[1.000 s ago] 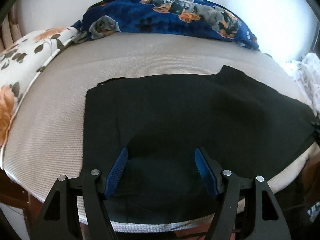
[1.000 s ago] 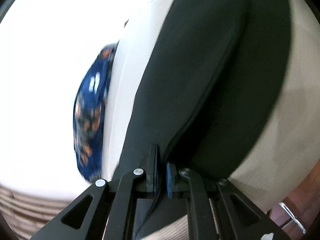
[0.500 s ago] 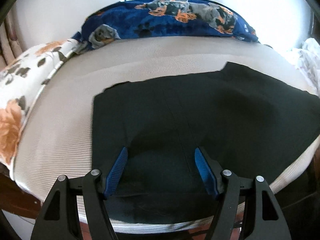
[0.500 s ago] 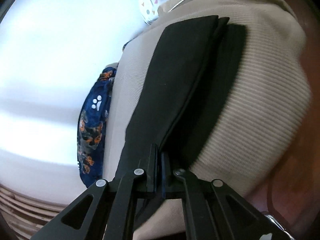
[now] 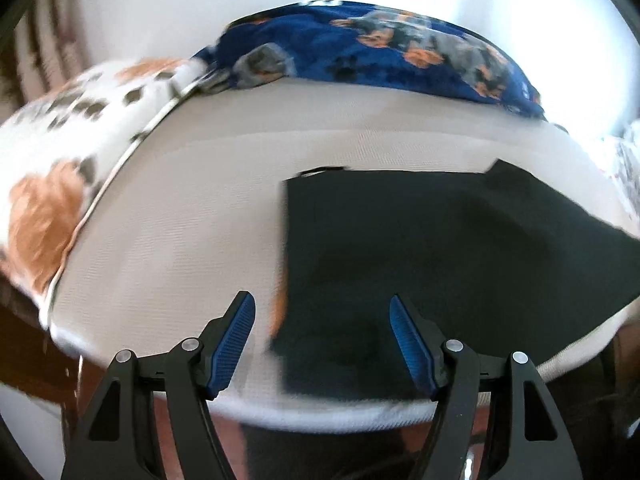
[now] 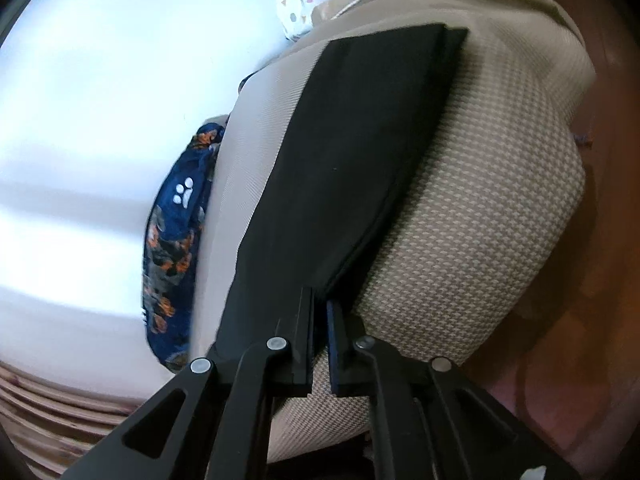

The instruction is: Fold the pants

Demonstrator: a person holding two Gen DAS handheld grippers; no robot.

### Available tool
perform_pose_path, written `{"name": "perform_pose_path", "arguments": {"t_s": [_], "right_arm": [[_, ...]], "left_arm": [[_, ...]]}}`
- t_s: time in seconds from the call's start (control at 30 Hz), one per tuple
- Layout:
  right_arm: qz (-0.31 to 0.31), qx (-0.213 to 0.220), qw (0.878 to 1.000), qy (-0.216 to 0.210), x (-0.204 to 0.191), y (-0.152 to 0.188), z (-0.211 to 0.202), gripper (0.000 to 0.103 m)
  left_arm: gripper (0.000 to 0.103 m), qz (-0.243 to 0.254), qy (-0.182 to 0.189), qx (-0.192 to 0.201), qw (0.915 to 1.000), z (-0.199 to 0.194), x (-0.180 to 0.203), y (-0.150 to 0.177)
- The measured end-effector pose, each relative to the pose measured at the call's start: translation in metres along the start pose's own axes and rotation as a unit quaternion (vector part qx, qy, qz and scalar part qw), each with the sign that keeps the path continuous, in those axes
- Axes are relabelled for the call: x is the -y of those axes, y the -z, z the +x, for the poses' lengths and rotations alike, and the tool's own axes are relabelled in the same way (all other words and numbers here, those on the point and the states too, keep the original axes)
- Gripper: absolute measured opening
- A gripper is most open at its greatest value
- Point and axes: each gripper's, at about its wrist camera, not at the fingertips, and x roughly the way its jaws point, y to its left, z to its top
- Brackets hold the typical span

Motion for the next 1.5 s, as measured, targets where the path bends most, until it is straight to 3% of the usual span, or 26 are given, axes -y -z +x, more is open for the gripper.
{"name": "perform_pose_path", "arguments": {"t_s": [0.17, 0.27, 0.37, 0.47, 0.57, 0.6, 0.67, 0.87, 0.9, 1.0, 1.23, 1.37, 1.5], "right_arm": [[0.001, 0.008, 1.0, 0.006, 0.0, 0.003, 0.002, 0.005], [-0.003, 0.012, 1.0, 0.013, -0.003, 0.004, 0.003, 0.005], [-0.008, 0.015, 1.0, 0.024, -0.006, 0.005, 0.003, 0.005], [-0.008, 0.015, 0.999, 0.03, -0.008, 0.005, 0.004, 0.005], [-0.007, 0.015, 0.999, 0.034, -0.009, 0.005, 0.005, 0.005], [-0.008, 0.016, 0.999, 0.036, -0.01, 0.005, 0.005, 0.005], [-0.01, 0.018, 0.999, 0.039, -0.013, 0.006, 0.007, 0.005], [-0.009, 0.02, 0.999, 0.044, -0.016, 0.006, 0.009, 0.005], [-0.009, 0.02, 0.999, 0.044, -0.015, 0.006, 0.009, 0.005], [-0.01, 0.022, 0.999, 0.049, -0.016, 0.007, 0.01, 0.005], [-0.007, 0.023, 0.999, 0.037, -0.017, 0.01, 0.014, 0.007], [-0.005, 0.023, 0.999, 0.028, -0.012, 0.009, 0.014, 0.006], [-0.007, 0.021, 0.999, 0.024, -0.009, 0.008, 0.012, 0.006]], "left_arm": [[0.07, -0.058, 0.044, -0.051, 0.9961, -0.006, -0.06, 0.013], [0.07, -0.059, 0.087, -0.091, 0.9903, 0.006, -0.065, 0.024], [0.07, -0.068, 0.104, -0.101, 0.9871, 0.017, -0.064, 0.028], [0.068, -0.099, 0.167, -0.116, 0.9741, 0.028, -0.063, 0.026], [0.047, -0.101, 0.181, -0.139, 0.9683, 0.037, -0.055, 0.023], [0.033, -0.11, 0.189, -0.145, 0.965, 0.038, -0.054, 0.021], [0.032, -0.118, 0.18, -0.147, 0.9655, 0.037, -0.052, 0.019], [0.018, -0.091, 0.124, -0.113, 0.9817, 0.019, -0.04, 0.02], [0.011, -0.091, 0.114, -0.104, 0.9839, 0.015, -0.039, 0.019], [0.007, -0.082, 0.095, -0.08, 0.9888, 0.011, -0.04, 0.01], [0.005, -0.069, 0.066, -0.054, 0.994, 0.024, -0.036, -0.014], [0.001, -0.05, 0.034, -0.064, 0.9961, 0.038, -0.031, -0.005], [0.002, -0.005, -0.006, -0.04, 0.9992, 0.034, -0.021, 0.0]]}}
